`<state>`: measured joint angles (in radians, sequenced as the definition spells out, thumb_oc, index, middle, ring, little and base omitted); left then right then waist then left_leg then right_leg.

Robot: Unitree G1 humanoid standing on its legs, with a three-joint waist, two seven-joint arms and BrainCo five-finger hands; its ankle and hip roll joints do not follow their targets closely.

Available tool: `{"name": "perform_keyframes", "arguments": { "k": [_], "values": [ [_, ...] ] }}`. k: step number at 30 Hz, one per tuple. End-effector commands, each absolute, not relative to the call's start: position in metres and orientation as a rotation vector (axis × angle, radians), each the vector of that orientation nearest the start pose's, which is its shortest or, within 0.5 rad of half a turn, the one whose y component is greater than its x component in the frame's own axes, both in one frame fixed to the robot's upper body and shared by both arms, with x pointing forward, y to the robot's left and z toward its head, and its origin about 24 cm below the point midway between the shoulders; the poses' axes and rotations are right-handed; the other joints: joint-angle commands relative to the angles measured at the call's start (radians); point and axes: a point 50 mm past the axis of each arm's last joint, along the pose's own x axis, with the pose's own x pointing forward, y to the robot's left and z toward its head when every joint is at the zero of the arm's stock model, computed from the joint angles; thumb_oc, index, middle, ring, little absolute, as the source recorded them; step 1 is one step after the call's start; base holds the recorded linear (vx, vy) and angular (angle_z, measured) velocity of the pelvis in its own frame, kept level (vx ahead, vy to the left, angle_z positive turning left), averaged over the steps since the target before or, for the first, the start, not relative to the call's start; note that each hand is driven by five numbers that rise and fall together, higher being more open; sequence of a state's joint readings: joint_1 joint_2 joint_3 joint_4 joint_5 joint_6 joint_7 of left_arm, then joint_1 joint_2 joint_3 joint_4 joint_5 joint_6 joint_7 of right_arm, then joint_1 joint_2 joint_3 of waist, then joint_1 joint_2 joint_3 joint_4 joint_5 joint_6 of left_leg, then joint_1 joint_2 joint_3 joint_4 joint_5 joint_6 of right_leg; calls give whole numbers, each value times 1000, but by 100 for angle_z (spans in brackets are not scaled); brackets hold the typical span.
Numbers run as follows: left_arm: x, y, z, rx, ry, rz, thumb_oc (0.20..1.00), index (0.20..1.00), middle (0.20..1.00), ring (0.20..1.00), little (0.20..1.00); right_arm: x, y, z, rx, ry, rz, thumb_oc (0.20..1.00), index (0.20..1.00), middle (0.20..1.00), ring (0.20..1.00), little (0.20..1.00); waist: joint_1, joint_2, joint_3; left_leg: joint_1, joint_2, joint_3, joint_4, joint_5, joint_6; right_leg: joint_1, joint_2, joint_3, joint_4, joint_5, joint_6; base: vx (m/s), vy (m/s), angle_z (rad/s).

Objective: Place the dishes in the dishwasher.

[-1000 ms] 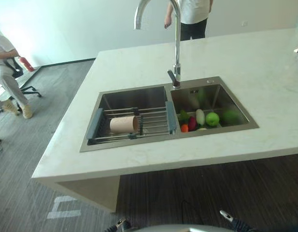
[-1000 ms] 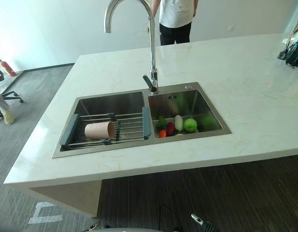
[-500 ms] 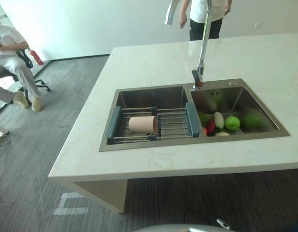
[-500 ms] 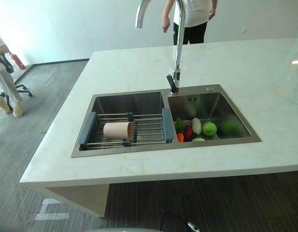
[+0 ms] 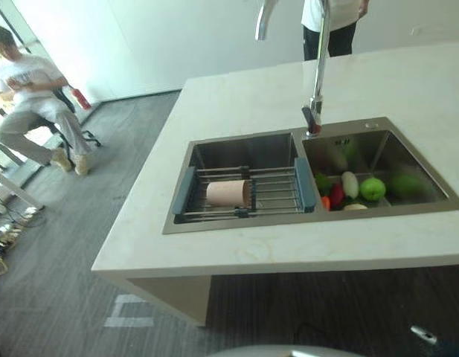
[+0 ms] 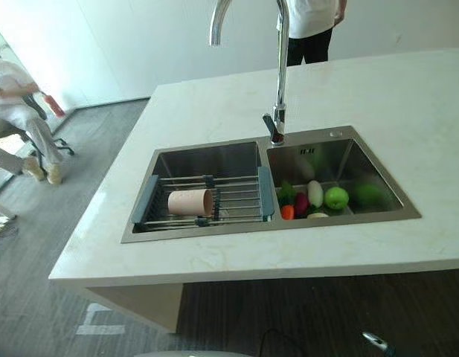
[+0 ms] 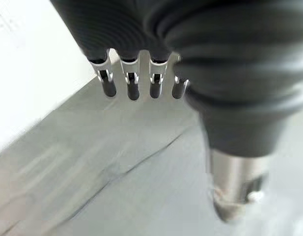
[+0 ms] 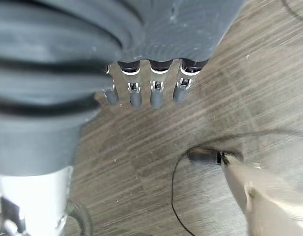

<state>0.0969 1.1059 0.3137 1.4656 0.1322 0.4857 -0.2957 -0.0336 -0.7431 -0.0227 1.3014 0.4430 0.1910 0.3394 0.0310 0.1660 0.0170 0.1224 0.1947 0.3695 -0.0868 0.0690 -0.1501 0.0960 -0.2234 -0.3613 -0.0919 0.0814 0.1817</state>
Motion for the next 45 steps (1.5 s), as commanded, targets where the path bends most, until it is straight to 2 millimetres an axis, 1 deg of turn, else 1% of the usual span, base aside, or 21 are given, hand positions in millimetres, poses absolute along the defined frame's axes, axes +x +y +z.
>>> {"name": "perform_keyframes", "arguments": {
  "k": [1,2,3,4,5,6,7,9,10,12,15,17,18,19,20,21,26,33,37,40,45],
  "values": [
    [-8,523,74,619,1568,954,1000,1000,1000,1000,1000,100,-366,-99,172,1222,-340,1000,1000,1000,1000,1000,-24,-67,38,-18,59,-13,0,11,-32,17,-60,-39,5,-48,41,17,41,-1],
    [13,537,105,756,1416,1010,1000,1000,1000,1000,1000,99,-367,-98,163,1232,-335,1000,1000,1000,1000,1000,-28,-63,32,-18,57,-13,0,10,-33,16,-60,-36,5,-49,41,0,0,0],
    [29,544,128,845,1313,1028,1000,1000,1000,1000,1000,99,-367,-98,155,1237,-331,1000,1000,1000,1000,1000,-32,-59,28,-18,55,-15,0,9,-33,15,-58,-33,5,-50,41,0,0,0],
    [71,551,181,1027,1011,1045,1000,1000,1000,1000,1000,99,-363,-100,140,1252,-322,1000,1000,1000,1000,1000,-37,-53,21,-19,49,-20,0,5,-31,13,-56,-23,5,-52,41,0,0,0],
    [75,551,185,1034,992,1046,1000,1000,1000,1000,1000,99,-363,-101,140,1253,-323,1000,1000,1000,1000,1000,-36,-52,18,-22,49,-20,0,6,-30,10,-56,-22,5,-51,40,-2,9,-3],
    [100,547,213,1122,825,1019,1000,1000,1000,1000,1000,99,-359,-103,137,1260,-324,1000,1000,1000,1000,1000,-37,-50,17,-23,48,-25,0,4,-28,9,-56,-17,5,-51,40,-11,-9,-4],
    [133,536,244,1211,620,973,1000,1000,1000,1000,1000,96,-351,-109,144,1267,-331,1000,1000,1000,1000,1000,-31,-51,16,-20,49,-30,0,0,-26,13,-56,-15,5,-52,40,0,0,0],
    [200,487,289,1302,165,807,1000,1000,1000,1000,1000,87,-324,-128,170,1296,-353,1000,1000,1000,1000,1000,-24,-62,7,-21,52,-49,0,-5,-21,16,-54,-12,5,-53,36,-10,-47,4],
    [206,481,293,1305,122,786,1000,1000,1000,1000,1000,86,-321,-130,170,1302,-352,1000,1000,1000,1000,1000,-25,-64,5,-21,54,-50,0,-5,-20,16,-53,-13,5,-53,35,6,-48,2],
    [230,458,301,1304,-12,702,1000,1000,1000,1000,1000,80,-310,-136,162,1327,-345,1000,1000,1000,1000,1000,-33,-69,-4,-19,58,-52,0,-9,-19,19,-50,-11,5,-57,34,24,-40,0],
    [262,423,304,1321,-154,564,1000,1000,1000,1000,1000,77,-301,-141,159,1347,-338,1000,1000,1000,1000,1000,-42,-75,-15,-18,63,-53,0,-12,-18,19,-45,-7,5,-61,34,9,-11,0],
    [279,407,300,1340,-177,493,1000,1000,1000,1000,1000,76,-297,-143,162,1351,-330,1000,1000,1000,1000,1000,-46,-80,-19,-15,65,-50,0,-14,-18,19,-43,-5,5,-62,34,10,-16,-1],
    [298,384,290,1361,-207,379,1000,1000,1000,1000,1000,75,-292,-145,162,1355,-316,1000,1000,1000,1000,1000,-53,-87,-24,-14,66,-47,0,-17,-16,19,-39,-2,5,-64,33,24,-32,-1],
    [305,375,285,1371,-212,342,1000,1000,1000,1000,1000,75,-290,-146,161,1356,-310,1000,1000,1000,1000,1000,-57,-90,-26,-13,67,-47,0,-18,-15,19,-38,1,5,-65,33,35,-33,-4],
    [319,356,270,1385,-213,262,1000,1000,1000,1000,1000,75,-285,-148,162,1358,-301,1000,1000,1000,1000,1000,-62,-96,-28,-12,69,-47,0,-19,-14,18,-36,6,5,-65,33,24,-17,-5],
    [320,354,268,1387,-214,251,1000,1000,1000,1000,1000,75,-284,-149,162,1359,-300,1000,1000,1000,1000,1000,-62,-97,-29,-12,69,-47,0,-19,-14,18,-36,6,5,-65,33,26,-17,-7],
    [338,322,231,1427,-202,112,1000,1000,1000,1000,1000,75,-274,-152,141,1379,-266,1000,1000,1000,1000,1000,-81,-108,-33,-7,74,-33,0,-21,-13,13,-33,17,5,-63,33,26,-6,-5],
    [354,299,202,1473,-153,12,1000,1000,1000,1000,1000,73,-269,-154,107,1395,-226,1000,1000,1000,1000,1000,-114,-114,-32,7,79,11,0,-19,-15,9,-30,29,5,-55,36,31,-5,-18],
    [359,294,195,1513,-107,-32,1000,1000,1000,1000,1000,74,-269,-154,93,1384,-215,1000,1000,1000,1000,1000,-126,-111,-31,11,79,26,0,-18,-16,8,-30,29,5,-53,38,27,-2,-14],
    [362,298,185,1585,-44,-56,1000,1000,1000,1000,1000,76,-271,-153,75,1376,-207,1000,1000,1000,1000,1000,-140,-108,-28,17,80,42,0,-17,-17,7,-31,31,5,-50,40,29,7,-10],
    [363,299,179,1594,2,-86,1000,1000,1000,1000,1000,72,-274,-152,72,1381,-227,1000,1000,1000,1000,1000,-146,-105,-29,18,82,51,0,-16,-20,5,-35,29,5,-47,44,16,4,-5]
  ]
}}
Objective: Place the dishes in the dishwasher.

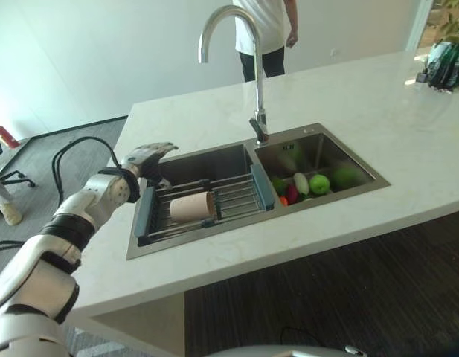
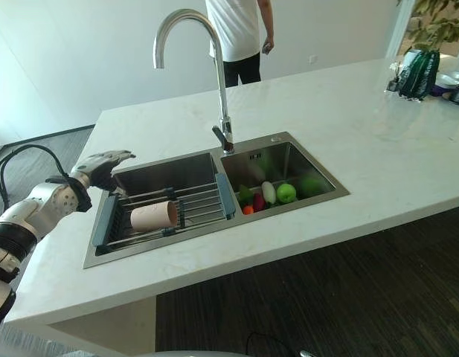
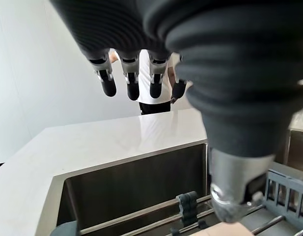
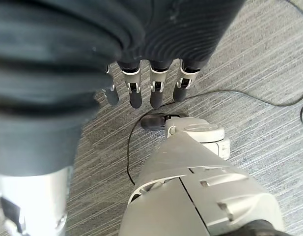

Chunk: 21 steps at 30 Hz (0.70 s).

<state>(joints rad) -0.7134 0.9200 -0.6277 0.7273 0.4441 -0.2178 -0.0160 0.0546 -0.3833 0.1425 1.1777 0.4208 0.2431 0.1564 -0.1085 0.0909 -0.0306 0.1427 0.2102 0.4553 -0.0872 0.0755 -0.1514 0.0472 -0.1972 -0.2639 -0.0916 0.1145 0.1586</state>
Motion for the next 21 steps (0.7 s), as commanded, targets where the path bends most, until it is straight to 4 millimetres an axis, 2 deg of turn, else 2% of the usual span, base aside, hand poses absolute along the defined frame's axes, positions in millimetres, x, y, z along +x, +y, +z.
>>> {"name": "perform_keyframes", "arguments": {
  "k": [1,8,21],
  "values": [
    [363,299,178,1597,9,-91,1000,1000,1000,1000,1000,71,-275,-152,72,1384,-229,1000,1000,1000,1000,1000,-8,-29,20,-1,66,-33,0,-22,-20,54,-62,-69,4,-79,67,0,0,0],
    [362,298,164,1581,71,-141,1000,1000,1000,1000,1000,67,-277,-153,54,1404,-227,1000,1000,1000,1000,1000,-13,-26,24,5,67,-19,0,-21,-23,54,-66,-71,4,-76,70,2,0,0],
    [359,293,135,1485,149,-202,1000,1000,1000,1000,1000,78,-278,-150,26,1371,-222,1000,1000,1000,1000,1000,-11,-31,25,12,74,0,0,-17,-27,53,-68,-75,4,-72,72,9,1,-2]
  ]
}}
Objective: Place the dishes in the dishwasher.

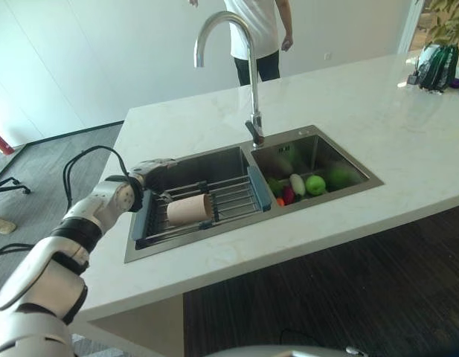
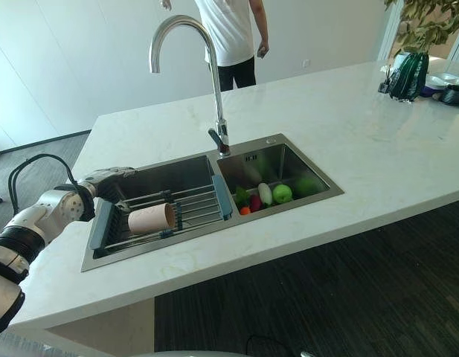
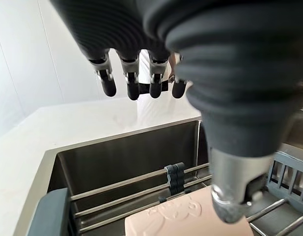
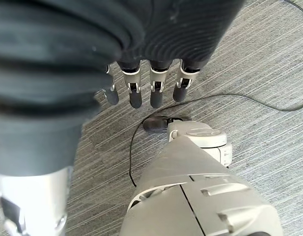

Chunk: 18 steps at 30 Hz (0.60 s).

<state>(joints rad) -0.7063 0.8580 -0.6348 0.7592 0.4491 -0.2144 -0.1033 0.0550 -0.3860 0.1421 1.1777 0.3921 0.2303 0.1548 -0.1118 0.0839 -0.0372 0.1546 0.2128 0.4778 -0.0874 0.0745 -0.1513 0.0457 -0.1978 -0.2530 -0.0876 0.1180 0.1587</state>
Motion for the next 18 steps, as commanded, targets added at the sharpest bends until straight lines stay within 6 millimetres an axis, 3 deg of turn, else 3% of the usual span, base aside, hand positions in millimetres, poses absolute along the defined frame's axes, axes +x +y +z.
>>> {"name": "perform_keyframes", "arguments": {
  "k": [1,5,18],
  "values": [
    [358,293,133,1473,156,-203,1000,1000,1000,1000,1000,78,-278,-150,25,1371,-221,1000,1000,1000,1000,1000,-8,-25,32,0,72,-22,0,-15,-28,54,-68,-85,0,-75,72,41,-16,-2],
    [356,286,112,1415,198,-227,1000,1000,1000,1000,1000,76,-277,-151,14,1390,-212,1000,1000,1000,1000,1000,-13,-29,36,3,77,-5,0,-13,-31,49,-69,-84,0,-73,75,43,-22,-8],
    [347,288,88,1380,270,-232,1000,1000,1000,1000,1000,80,-281,-149,5,1372,-220,1000,1000,1000,1000,1000,-18,-32,44,8,82,16,0,-8,-37,45,-72,-85,0,-69,77,1,-3,-4]
  ]
}}
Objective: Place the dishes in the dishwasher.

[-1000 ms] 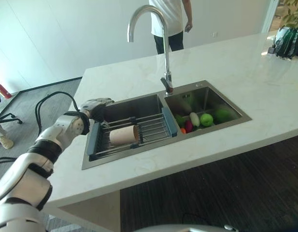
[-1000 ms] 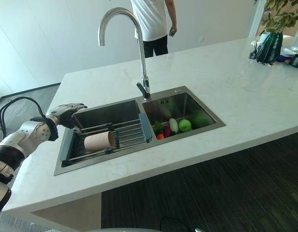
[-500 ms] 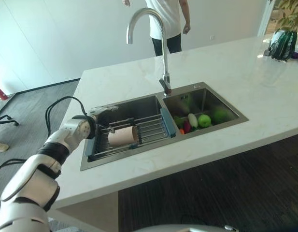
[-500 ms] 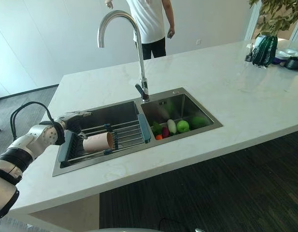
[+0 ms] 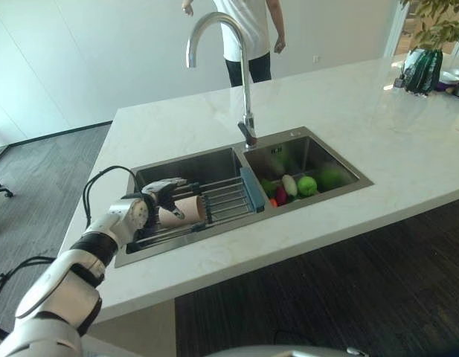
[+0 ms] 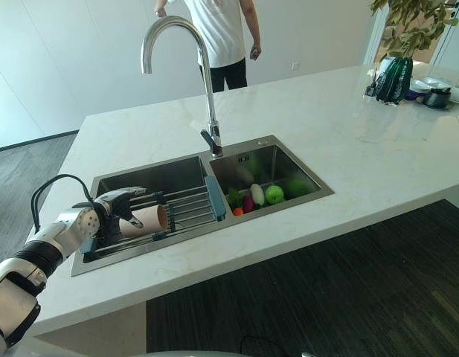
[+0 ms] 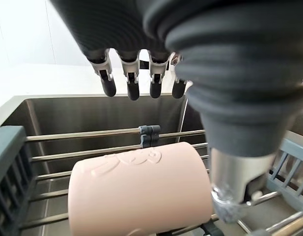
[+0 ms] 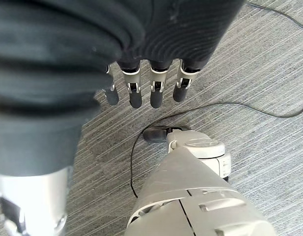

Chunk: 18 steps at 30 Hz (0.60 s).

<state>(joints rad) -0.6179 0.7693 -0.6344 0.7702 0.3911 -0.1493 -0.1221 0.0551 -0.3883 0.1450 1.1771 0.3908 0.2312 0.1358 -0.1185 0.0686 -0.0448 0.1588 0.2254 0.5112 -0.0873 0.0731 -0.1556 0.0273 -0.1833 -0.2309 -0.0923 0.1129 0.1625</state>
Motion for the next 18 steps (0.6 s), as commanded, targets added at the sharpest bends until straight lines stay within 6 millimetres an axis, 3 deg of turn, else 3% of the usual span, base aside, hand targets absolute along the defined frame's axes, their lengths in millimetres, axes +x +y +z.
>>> {"name": "perform_keyframes", "arguments": {
  "k": [1,18],
  "values": [
    [347,289,88,1381,272,-231,1000,1000,1000,1000,1000,80,-281,-149,4,1372,-219,1000,1000,1000,1000,1000,-11,-17,52,4,69,-17,0,-7,-33,63,-87,-107,5,-63,73,0,0,0],
    [333,304,65,1406,386,-205,1000,1000,1000,1000,1000,90,-284,-146,-58,1348,-202,1000,1000,1000,1000,1000,-8,-24,61,4,70,-6,0,-3,-35,61,-87,-108,5,-63,73,17,5,0]
  ]
}}
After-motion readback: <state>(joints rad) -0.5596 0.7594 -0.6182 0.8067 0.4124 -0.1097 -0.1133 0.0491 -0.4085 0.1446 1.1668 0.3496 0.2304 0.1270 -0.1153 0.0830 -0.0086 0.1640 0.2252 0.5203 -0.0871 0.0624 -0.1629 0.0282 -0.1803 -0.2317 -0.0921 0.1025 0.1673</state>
